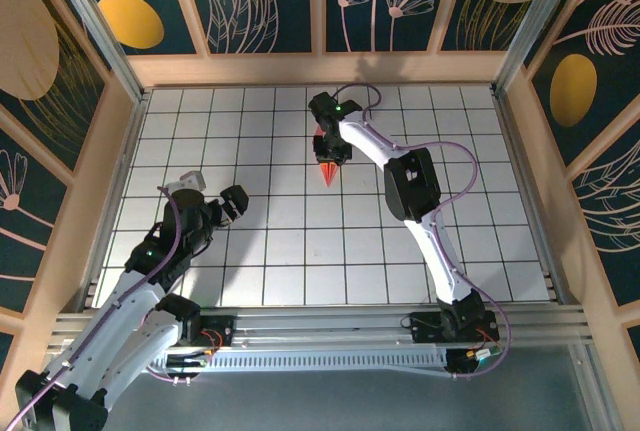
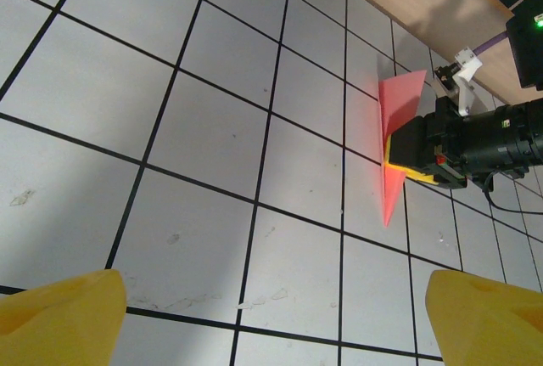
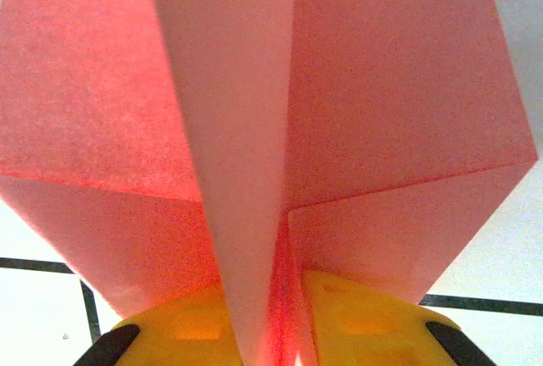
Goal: Fold a paper plane with a square sheet of paper (fold left side to right side)
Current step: Place the paper plane at the top-center of the table.
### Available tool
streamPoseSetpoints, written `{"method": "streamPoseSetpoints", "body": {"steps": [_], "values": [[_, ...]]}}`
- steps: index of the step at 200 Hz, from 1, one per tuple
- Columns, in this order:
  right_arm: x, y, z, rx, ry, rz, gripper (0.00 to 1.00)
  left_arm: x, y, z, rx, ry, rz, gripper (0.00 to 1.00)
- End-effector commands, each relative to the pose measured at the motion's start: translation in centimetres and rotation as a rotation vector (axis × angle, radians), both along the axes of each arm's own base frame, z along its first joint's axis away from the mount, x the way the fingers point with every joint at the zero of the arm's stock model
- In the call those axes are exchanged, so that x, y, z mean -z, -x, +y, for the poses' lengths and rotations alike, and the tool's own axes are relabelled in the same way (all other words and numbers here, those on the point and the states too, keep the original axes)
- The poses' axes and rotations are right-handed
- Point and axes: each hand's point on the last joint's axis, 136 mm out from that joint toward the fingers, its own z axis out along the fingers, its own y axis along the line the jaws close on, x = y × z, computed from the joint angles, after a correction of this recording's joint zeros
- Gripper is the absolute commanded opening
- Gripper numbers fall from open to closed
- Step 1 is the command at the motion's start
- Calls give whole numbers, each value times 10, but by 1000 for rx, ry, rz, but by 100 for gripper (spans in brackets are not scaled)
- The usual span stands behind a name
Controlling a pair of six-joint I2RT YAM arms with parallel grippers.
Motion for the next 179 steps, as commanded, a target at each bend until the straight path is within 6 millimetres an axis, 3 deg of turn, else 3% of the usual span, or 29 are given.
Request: {"method": "streamPoseSetpoints", "body": {"steps": [1,90,179], "values": [[12,5,-2,3,20,26,25,4,2,0,-2,6,11,91],[14,13,-5,20,57,34,39,-1,1,8,-36,-21,4,91],[-2,15,-5,25,78,-7,47,-5,0,12,-56,-31,-1,92]]}}
